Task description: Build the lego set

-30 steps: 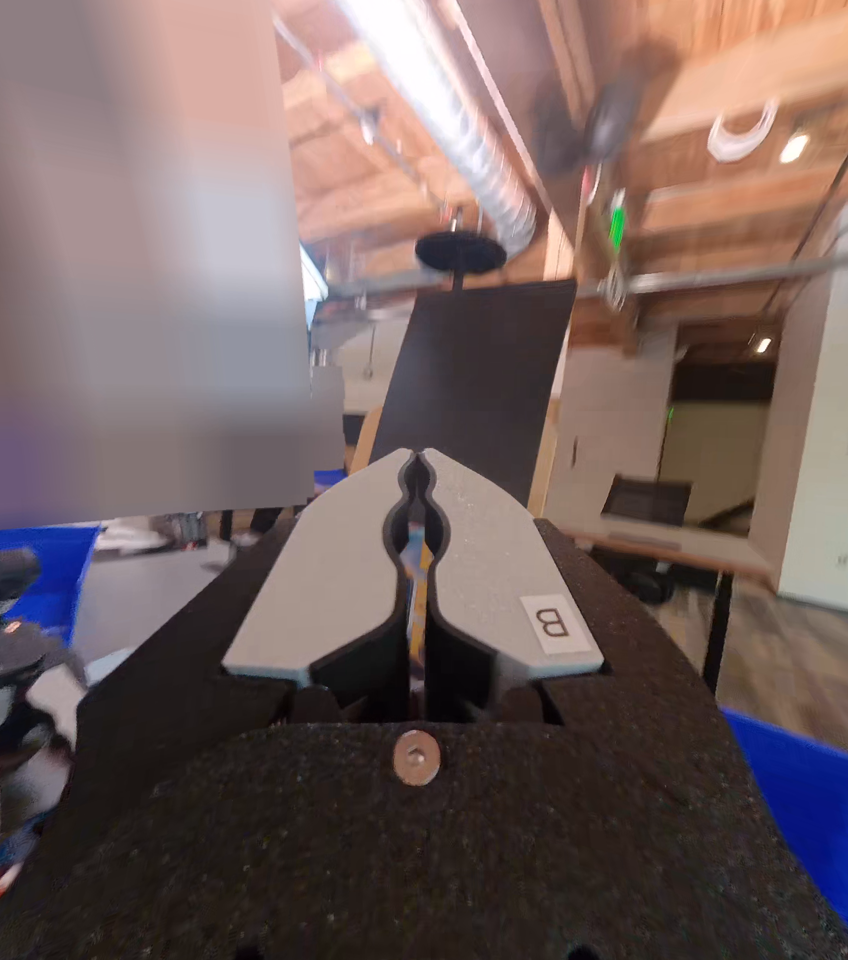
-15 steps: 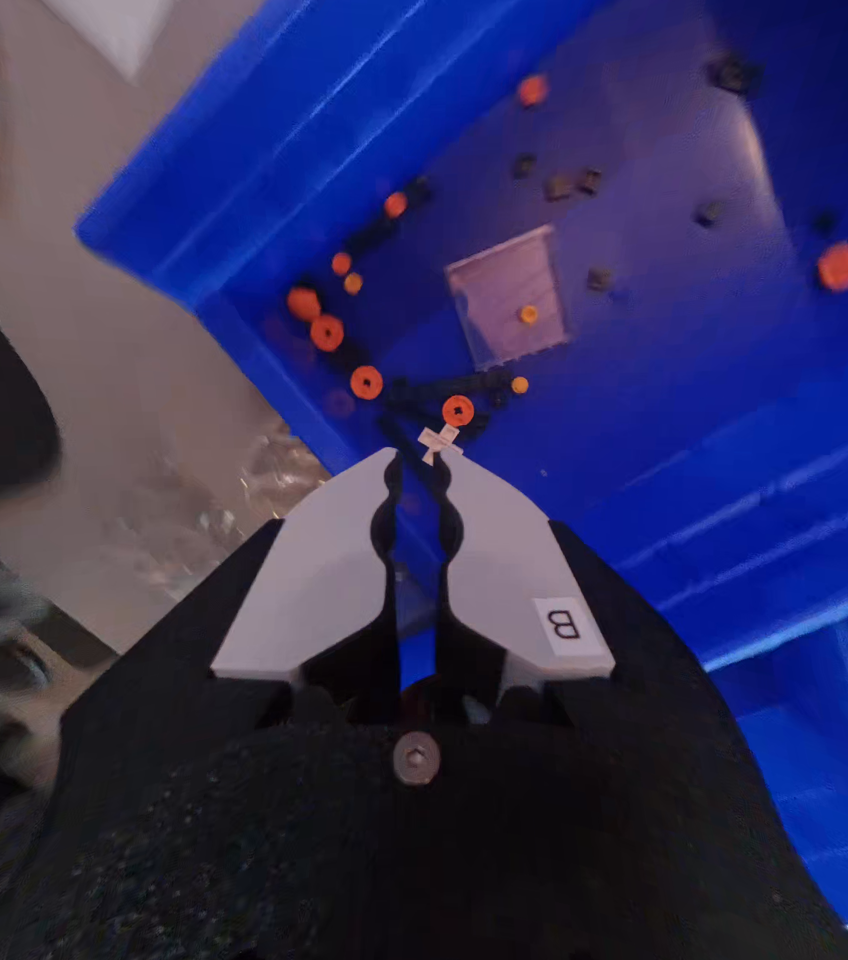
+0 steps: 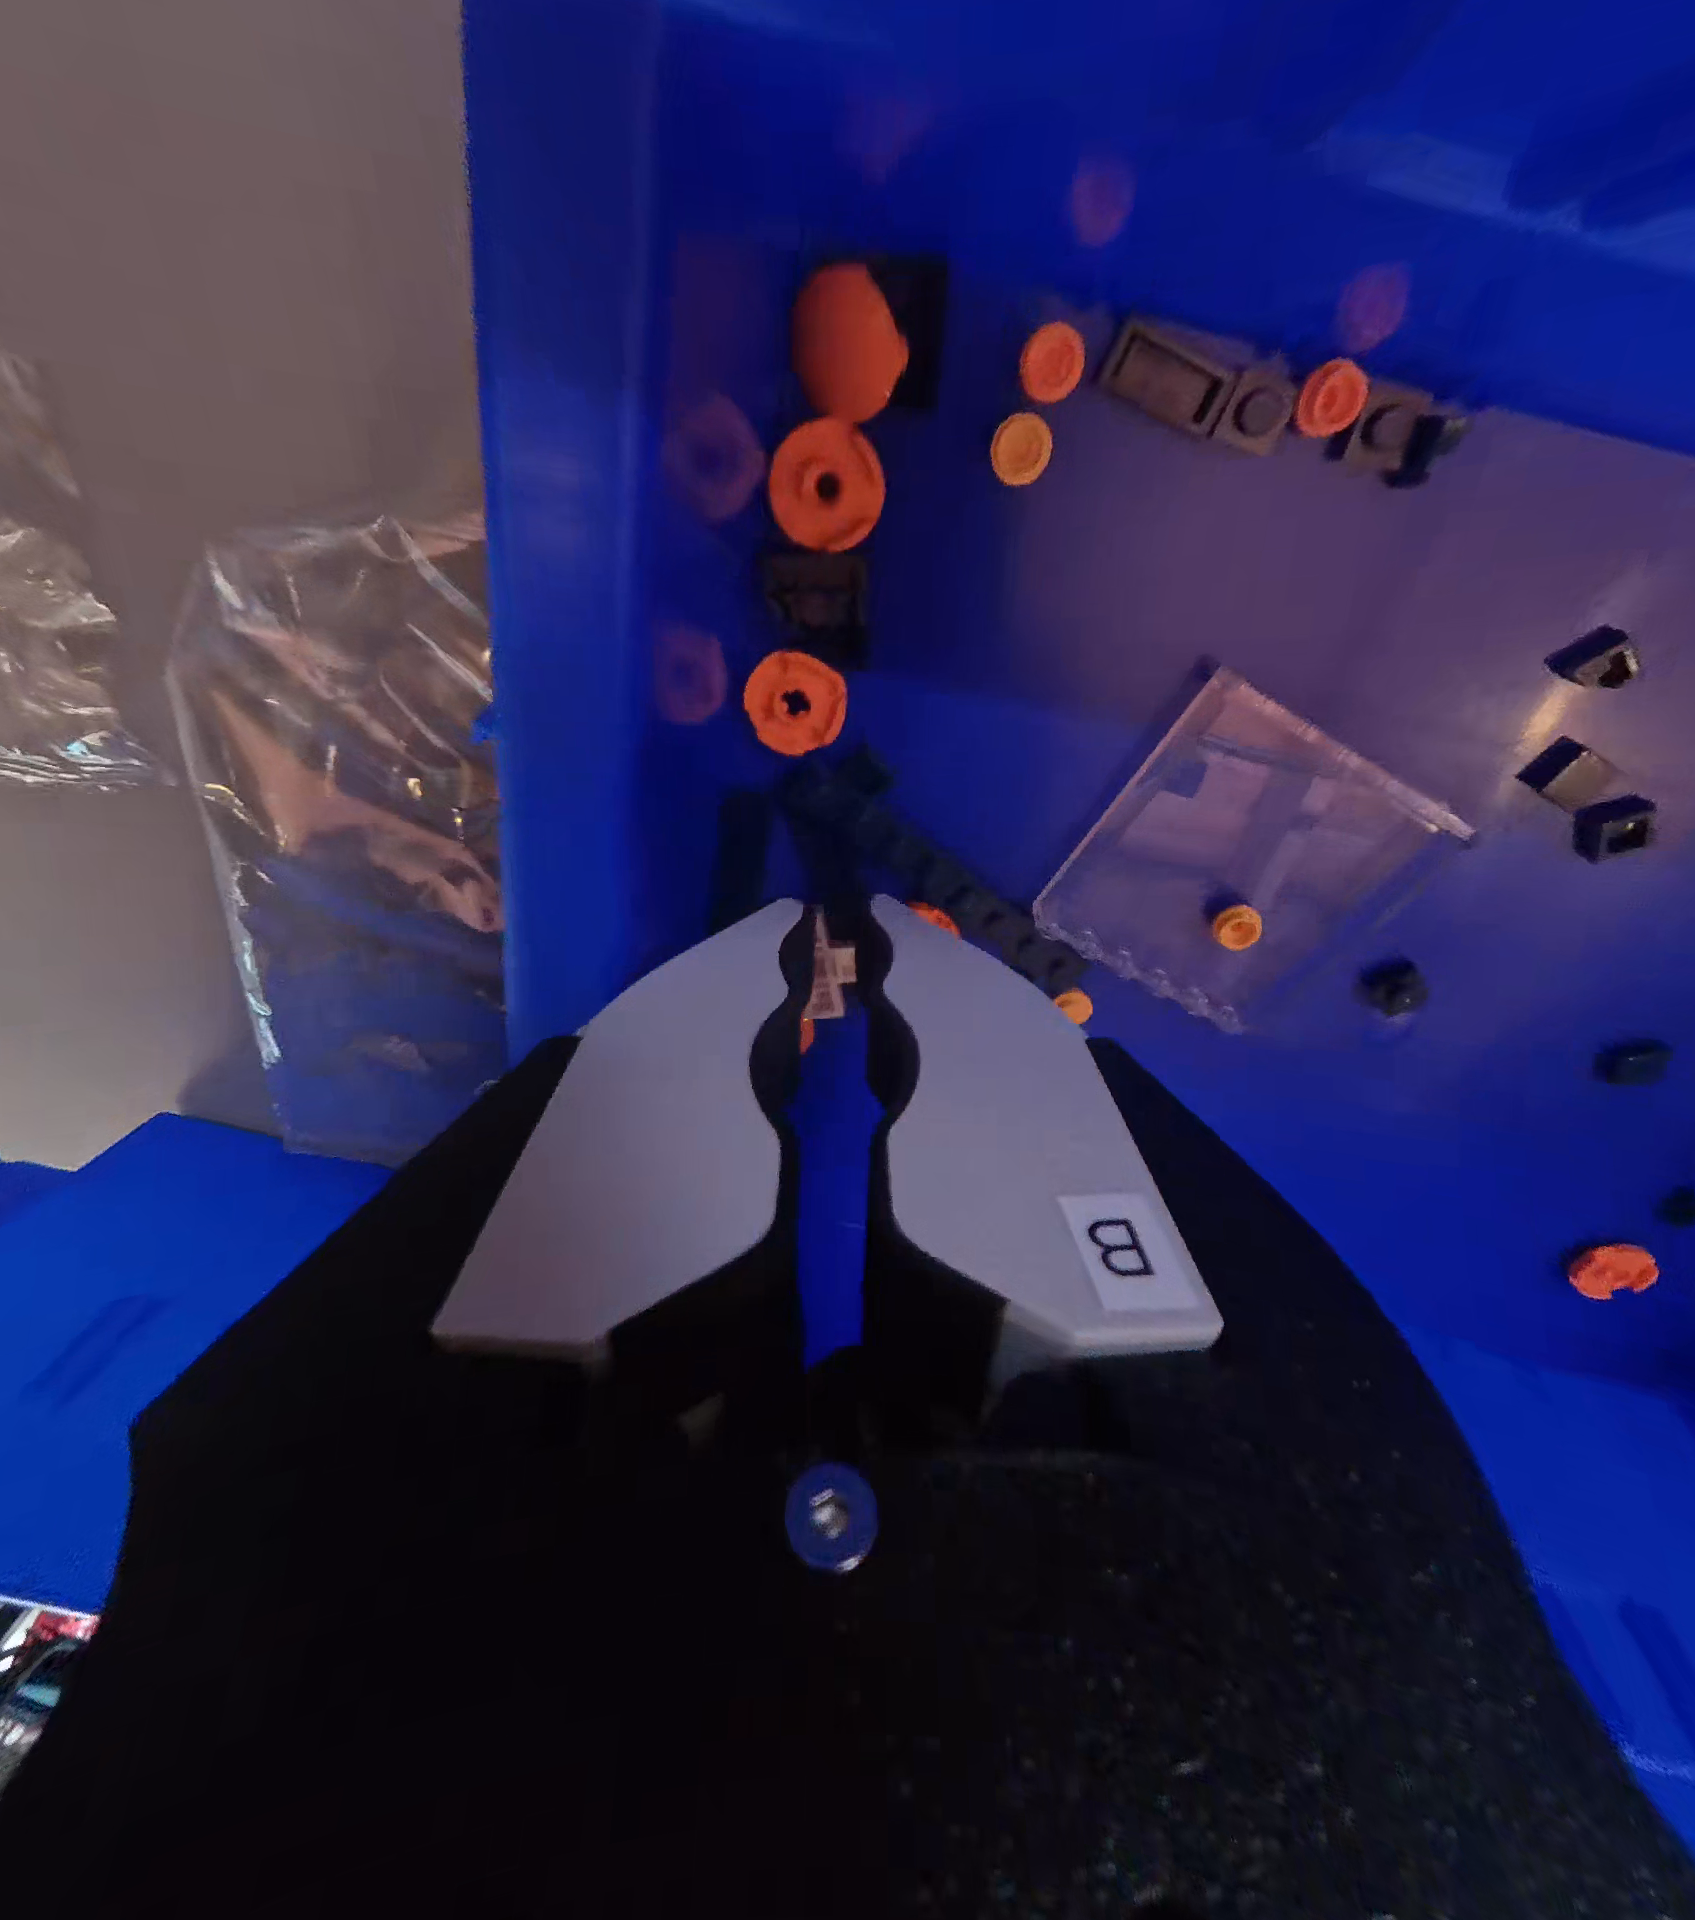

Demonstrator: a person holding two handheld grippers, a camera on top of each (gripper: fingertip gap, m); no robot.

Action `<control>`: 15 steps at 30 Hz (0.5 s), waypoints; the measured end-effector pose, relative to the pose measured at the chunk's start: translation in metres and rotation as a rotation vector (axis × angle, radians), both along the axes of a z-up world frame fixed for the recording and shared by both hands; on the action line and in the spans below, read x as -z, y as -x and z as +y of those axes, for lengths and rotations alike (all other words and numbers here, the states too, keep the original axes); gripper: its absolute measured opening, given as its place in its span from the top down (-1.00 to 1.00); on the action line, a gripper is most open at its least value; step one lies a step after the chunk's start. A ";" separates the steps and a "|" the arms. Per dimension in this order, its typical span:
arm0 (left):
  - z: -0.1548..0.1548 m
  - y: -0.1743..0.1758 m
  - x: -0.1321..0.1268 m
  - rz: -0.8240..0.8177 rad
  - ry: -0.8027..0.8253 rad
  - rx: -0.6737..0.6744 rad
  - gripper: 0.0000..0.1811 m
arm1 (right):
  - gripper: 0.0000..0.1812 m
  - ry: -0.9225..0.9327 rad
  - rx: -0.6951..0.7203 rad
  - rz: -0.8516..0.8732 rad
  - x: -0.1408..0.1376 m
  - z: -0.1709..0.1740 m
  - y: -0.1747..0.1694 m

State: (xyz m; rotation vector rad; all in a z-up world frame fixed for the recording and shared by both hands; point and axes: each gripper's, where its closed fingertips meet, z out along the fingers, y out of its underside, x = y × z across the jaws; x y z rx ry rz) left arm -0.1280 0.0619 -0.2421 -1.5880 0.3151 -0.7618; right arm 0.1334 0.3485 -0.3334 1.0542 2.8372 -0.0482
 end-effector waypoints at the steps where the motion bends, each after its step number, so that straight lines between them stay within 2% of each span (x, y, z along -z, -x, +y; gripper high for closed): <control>1: 0.000 0.000 0.000 -0.003 0.002 0.000 0.60 | 0.91 -0.001 -0.007 -0.011 0.001 0.001 0.000; 3: 0.000 0.000 0.000 0.001 0.002 -0.004 0.60 | 0.86 0.001 -0.020 0.003 0.002 0.000 0.003; 8: 0.000 0.001 -0.001 0.014 -0.016 -0.023 0.60 | 0.92 -0.012 -0.072 0.029 0.005 -0.003 0.006; 12: -0.001 0.002 -0.003 0.003 -0.027 -0.023 0.60 | 0.93 -0.004 -0.029 0.071 0.002 -0.004 0.009; 15: -0.001 0.000 -0.002 0.050 -0.038 -0.042 0.60 | 0.92 -0.015 0.066 0.206 -0.024 -0.005 0.022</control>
